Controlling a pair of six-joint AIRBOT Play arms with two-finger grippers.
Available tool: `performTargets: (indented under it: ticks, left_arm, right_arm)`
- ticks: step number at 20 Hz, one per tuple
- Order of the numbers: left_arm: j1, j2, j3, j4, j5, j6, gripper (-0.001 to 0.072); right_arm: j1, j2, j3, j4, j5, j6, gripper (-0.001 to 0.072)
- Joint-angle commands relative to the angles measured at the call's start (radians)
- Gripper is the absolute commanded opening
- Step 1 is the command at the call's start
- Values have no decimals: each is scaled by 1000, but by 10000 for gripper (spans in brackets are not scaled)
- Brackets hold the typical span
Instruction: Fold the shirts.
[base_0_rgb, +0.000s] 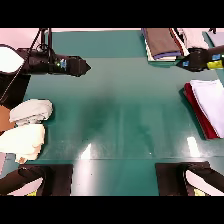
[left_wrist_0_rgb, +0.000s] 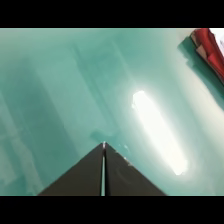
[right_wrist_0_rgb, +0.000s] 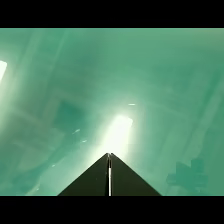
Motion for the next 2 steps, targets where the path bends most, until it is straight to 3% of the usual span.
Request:
performTargets:
  ticks: [1, 2]
  left_arm:
    - [0, 0, 0, 0, 20, 0, 23]
    - [0, 0, 0, 0, 20, 0, 22]
  right_arm:
    - [95, 0, 2, 0, -18, 0, 17]
    - [103, 0, 2, 0, -20, 0, 17]
